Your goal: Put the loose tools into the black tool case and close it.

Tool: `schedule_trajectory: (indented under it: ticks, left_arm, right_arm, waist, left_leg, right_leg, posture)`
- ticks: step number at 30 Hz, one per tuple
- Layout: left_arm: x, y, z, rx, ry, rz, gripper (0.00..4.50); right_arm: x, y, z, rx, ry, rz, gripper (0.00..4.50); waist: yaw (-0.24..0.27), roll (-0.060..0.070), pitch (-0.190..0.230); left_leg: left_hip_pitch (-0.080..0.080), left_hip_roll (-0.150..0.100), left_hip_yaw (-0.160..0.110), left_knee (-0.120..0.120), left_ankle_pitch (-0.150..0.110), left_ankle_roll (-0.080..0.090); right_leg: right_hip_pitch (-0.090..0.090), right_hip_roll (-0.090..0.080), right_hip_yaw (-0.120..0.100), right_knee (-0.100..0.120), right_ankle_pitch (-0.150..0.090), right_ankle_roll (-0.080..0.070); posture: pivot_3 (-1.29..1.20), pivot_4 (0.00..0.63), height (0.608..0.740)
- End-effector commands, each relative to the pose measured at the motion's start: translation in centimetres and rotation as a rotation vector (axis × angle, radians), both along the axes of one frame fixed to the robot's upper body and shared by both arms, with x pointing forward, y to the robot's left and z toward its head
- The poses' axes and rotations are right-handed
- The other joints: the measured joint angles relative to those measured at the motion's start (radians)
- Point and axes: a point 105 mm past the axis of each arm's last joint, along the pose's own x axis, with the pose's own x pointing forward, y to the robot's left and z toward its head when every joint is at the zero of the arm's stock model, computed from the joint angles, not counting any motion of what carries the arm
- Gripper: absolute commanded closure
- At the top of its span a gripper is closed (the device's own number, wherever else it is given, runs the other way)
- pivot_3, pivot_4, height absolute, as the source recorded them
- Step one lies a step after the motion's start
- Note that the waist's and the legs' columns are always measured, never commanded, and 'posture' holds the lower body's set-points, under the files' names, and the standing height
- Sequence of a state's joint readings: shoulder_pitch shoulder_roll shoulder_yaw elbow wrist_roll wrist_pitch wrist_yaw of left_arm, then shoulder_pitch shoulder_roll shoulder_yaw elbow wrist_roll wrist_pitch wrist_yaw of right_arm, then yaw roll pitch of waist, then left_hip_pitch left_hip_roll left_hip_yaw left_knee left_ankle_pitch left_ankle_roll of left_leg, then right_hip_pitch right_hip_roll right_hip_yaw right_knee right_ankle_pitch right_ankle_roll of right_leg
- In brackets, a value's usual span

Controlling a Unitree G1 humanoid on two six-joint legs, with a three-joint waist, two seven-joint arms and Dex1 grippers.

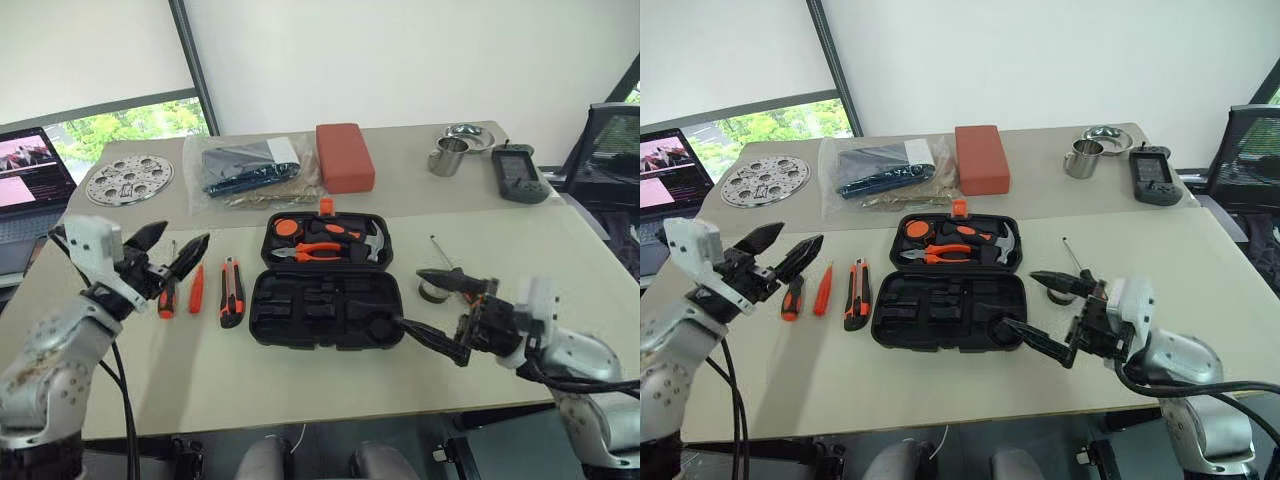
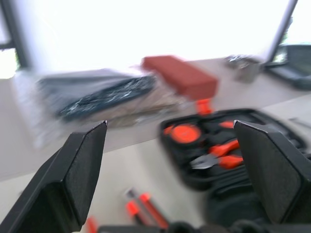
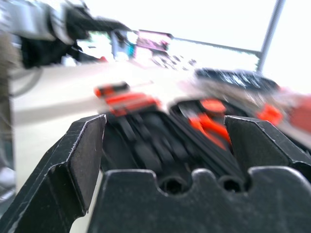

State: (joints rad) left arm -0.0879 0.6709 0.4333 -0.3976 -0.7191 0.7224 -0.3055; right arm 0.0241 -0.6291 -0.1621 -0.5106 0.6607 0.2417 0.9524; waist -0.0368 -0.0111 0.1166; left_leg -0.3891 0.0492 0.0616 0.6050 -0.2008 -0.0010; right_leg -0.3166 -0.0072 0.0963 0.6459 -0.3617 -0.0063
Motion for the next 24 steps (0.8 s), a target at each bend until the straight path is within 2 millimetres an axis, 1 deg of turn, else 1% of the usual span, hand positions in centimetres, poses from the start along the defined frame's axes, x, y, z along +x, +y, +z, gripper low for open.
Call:
schedule_trajectory:
  ticks: [1,3,5,7,9,11,12,17,20,24]
  left_arm:
    - [0.2,3.5,-0.1,0.038,0.126,0.275,0.04]
    - [-0.4,4.5,-0.5,0.015,0.180,0.351,0.04]
    - [-1.4,4.9,-1.8,0.022,0.262,0.377,0.04]
    - [-1.9,4.6,-3.3,0.004,0.334,0.367,0.04]
    - [-2.0,4.0,-4.5,0.019,0.395,0.347,0.04]
    - [-1.5,3.1,-5.6,0.037,0.438,0.320,0.04]
    - [-1.4,2.9,-5.8,0.048,0.447,0.312,0.04]
    - [0.1,2.5,-7.3,0.033,0.471,0.325,0.04]
    - [0.4,2.7,-8.0,0.071,0.491,0.327,0.04]
    - [0.9,3.3,-8.7,0.097,0.514,0.344,0.04]
  right_arm:
    - [-1.0,1.1,1.4,-0.027,-0.031,0.082,0.00]
    - [-1.1,1.1,1.1,-0.050,-0.026,0.087,0.00]
    - [-1.3,1.2,0.8,-0.058,-0.023,0.093,0.00]
    - [-1.3,1.4,0.9,-0.061,-0.030,0.104,0.00]
    - [-1.2,1.7,1.2,-0.052,-0.044,0.116,0.00]
    - [-1.0,2.0,1.6,-0.041,-0.057,0.119,0.00]
    - [-1.0,2.0,1.7,-0.039,-0.060,0.120,0.00]
    - [-1.0,2.2,1.7,-0.065,-0.087,0.119,0.00]
    - [-0.8,2.1,2.0,-0.059,-0.105,0.099,0.00]
    - [-0.7,2.1,1.9,-0.060,-0.105,0.092,0.00]
  waist:
    - [0.003,-0.003,0.001]
    - [0.010,-0.005,0.001]
    - [0.015,-0.005,0.001]
    - [0.016,-0.005,0.001]
    - [0.019,-0.005,0.001]
    - [0.021,-0.005,0.001]
    - [0.023,-0.005,0.001]
    - [0.024,-0.005,0.001]
    - [0.021,-0.005,0.001]
    - [0.021,-0.005,0.001]
  left_leg:
    - [0.000,0.000,0.000,0.000,0.000,0.000]
    - [0.000,0.000,0.000,0.000,0.000,0.000]
    - [0.000,0.000,0.000,0.000,0.000,0.000]
    - [0.000,0.000,0.000,0.000,0.000,0.000]
    - [0.001,0.000,0.000,-0.001,0.000,-0.001]
    - [0.001,0.001,-0.001,-0.001,0.002,-0.003]
    - [0.002,0.001,-0.001,-0.001,0.002,-0.004]
    - [0.001,0.000,-0.002,-0.001,0.003,-0.005]
    - [0.000,0.000,-0.002,-0.001,0.003,-0.005]
    - [0.001,0.000,-0.001,-0.003,0.003,-0.005]
  right_leg:
    - [0.000,0.000,0.000,0.000,0.000,0.000]
    - [0.000,-0.001,0.000,-0.001,0.000,0.000]
    - [0.000,-0.002,-0.001,-0.001,0.000,0.000]
    - [0.000,-0.002,-0.001,-0.001,0.000,0.000]
    - [0.000,-0.002,-0.001,0.000,0.000,0.000]
    - [0.000,-0.002,-0.001,0.000,0.000,0.000]
    - [0.000,-0.002,-0.001,0.000,0.000,0.000]
    - [0.000,-0.002,-0.001,0.001,0.000,0.000]
    - [-0.001,-0.001,-0.001,0.000,0.000,0.000]
    - [-0.001,-0.001,0.000,0.000,0.000,0.000]
  posture:
    - [0.00,0.150,0.740]
    - [0.00,0.150,0.740]
    - [0.00,0.150,0.740]
    - [0.00,0.150,0.740]
    - [0.00,0.150,0.740]
    - [0.00,0.150,0.740]
    - [0.00,0.150,0.740]
    - [0.00,0.150,0.740]
    - [0.00,0.150,0.740]
    - [0.00,0.150,0.740]
